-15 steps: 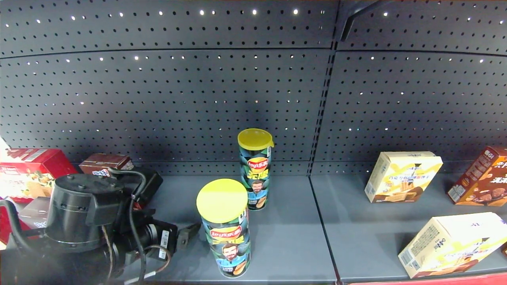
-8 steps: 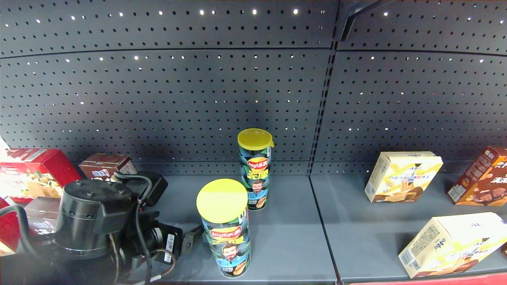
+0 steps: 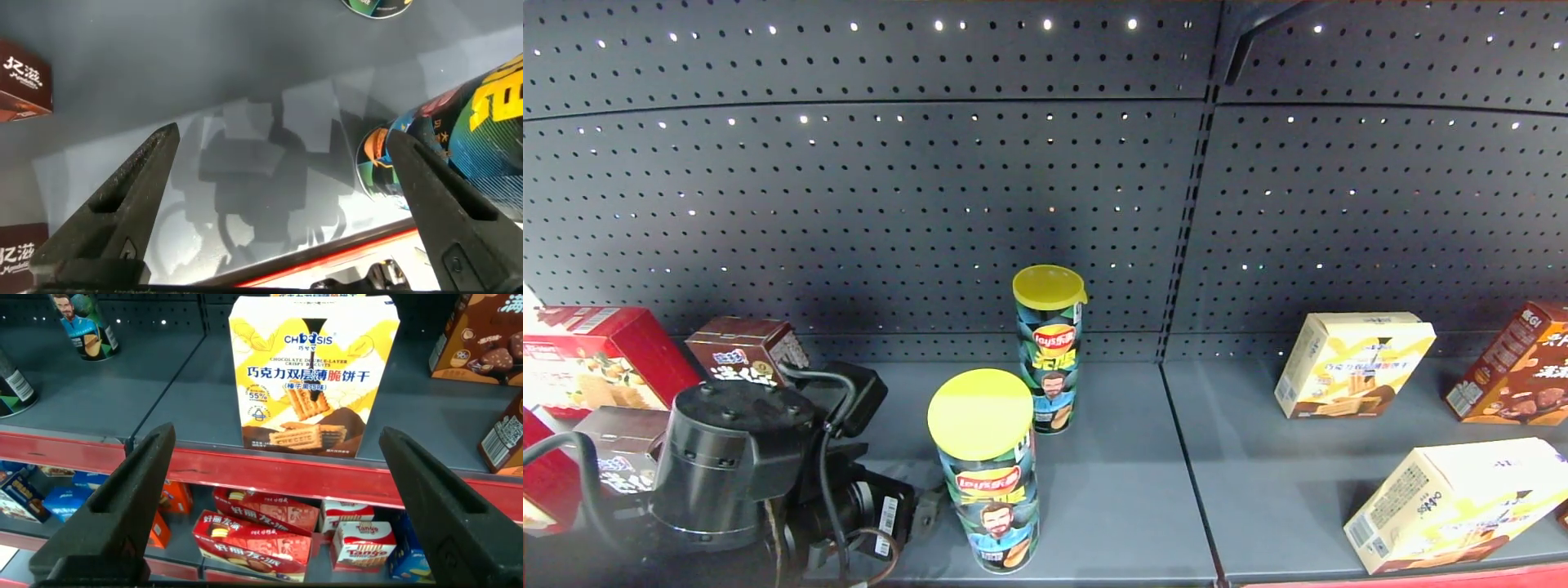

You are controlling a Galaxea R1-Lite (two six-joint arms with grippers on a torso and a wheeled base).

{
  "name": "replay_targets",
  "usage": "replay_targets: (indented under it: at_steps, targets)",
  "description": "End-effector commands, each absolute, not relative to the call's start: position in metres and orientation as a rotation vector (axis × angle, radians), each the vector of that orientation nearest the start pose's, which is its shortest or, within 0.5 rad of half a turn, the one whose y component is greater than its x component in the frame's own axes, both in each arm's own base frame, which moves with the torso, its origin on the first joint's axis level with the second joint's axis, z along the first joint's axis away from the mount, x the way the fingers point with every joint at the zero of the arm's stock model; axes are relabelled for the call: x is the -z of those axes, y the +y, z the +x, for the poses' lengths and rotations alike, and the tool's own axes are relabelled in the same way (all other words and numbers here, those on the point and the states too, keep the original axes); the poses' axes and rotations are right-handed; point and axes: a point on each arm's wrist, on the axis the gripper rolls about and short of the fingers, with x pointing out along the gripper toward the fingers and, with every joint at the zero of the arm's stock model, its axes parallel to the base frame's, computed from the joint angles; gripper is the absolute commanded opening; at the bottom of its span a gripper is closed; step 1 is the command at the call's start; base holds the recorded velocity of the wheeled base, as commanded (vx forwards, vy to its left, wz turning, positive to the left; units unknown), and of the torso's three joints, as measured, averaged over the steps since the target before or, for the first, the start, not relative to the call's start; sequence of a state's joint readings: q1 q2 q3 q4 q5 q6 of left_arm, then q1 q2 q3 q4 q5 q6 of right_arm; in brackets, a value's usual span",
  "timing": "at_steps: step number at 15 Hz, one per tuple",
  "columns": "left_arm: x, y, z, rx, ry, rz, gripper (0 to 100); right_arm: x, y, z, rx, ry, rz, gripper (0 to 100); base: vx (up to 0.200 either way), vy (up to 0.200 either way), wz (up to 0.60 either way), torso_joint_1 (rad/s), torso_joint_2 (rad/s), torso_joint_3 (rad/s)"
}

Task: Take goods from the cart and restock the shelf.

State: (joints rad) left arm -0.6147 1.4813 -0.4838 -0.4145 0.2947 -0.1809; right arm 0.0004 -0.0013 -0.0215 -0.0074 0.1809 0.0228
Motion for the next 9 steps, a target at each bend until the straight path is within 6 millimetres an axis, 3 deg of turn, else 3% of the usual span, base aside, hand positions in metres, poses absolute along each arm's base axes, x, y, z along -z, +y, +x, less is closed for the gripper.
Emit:
replay_targets:
  at_steps: [1,9]
  targets:
    - [-0.1371,-0.12,0.1811,0.264,0.549,0.081,100,-0.0822,0.004,-0.0249,-0.183,-0.027,0.02,100,0.0,0.0,0.0,0.0,0.0,0.0]
    - [-0.1349,-0.1285,0.1841,0.287,0.556,0.092,100,-0.082,0.004,-0.0249,-0.184,-0.025,0.02,100,0.0,0.0,0.0,0.0,0.0,0.0]
